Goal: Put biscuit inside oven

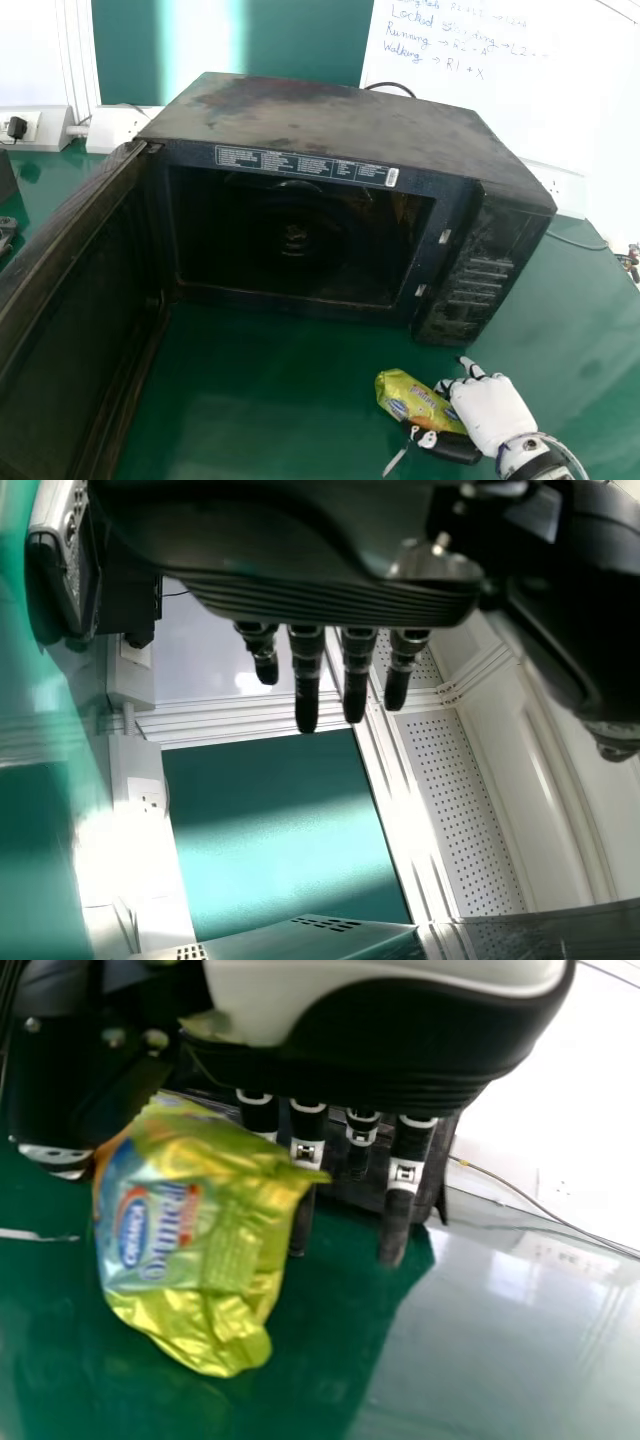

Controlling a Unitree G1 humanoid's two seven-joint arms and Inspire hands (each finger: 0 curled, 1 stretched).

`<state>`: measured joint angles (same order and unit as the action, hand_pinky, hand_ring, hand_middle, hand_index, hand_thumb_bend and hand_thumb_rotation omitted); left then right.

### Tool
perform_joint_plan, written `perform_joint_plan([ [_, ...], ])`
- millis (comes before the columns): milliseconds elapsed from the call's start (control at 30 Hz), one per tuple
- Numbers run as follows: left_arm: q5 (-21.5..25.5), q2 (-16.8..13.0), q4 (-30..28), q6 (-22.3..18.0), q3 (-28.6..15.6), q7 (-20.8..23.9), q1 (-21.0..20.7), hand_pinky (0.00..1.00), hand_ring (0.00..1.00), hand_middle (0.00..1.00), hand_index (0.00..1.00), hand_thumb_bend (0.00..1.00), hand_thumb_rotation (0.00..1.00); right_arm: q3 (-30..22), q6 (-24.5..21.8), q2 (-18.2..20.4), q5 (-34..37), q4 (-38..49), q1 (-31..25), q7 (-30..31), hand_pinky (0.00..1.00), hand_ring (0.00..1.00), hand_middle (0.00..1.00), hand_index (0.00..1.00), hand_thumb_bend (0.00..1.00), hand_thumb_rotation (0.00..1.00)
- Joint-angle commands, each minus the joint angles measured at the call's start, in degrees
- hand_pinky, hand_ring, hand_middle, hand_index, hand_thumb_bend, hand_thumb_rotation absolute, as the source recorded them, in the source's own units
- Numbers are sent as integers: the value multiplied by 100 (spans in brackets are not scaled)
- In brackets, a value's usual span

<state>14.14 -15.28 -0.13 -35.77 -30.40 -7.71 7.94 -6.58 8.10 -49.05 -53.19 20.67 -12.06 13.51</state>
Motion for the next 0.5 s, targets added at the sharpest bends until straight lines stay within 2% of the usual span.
perform_joint_plan([
  [0,5,27,-91,27,14,27,79,74,88,95,98,88,98,117,119,122,141,-106,-57,-29,32,47,57,64,81,22],
  [67,0,24,-97,30,7,32,82,74,87,95,98,88,98,112,131,177,292,-148,-28,-90,28,42,52,62,80,15],
  [233,85,-5,-88,28,0,-27,93,74,88,95,97,88,98,118,171,212,391,-207,7,-178,25,37,48,58,79,9],
  [267,97,-5,-86,21,-2,-32,93,75,88,95,97,87,98,114,178,211,398,-212,3,-177,24,37,47,53,63,12],
  [300,113,-5,-87,17,-2,-39,94,75,88,95,97,87,98,108,186,209,415,-214,-2,-166,25,37,47,51,58,13],
  [467,108,-4,-164,63,-1,-27,127,74,88,96,98,89,97,77,185,187,490,-187,-30,-87,27,40,50,49,52,14],
])
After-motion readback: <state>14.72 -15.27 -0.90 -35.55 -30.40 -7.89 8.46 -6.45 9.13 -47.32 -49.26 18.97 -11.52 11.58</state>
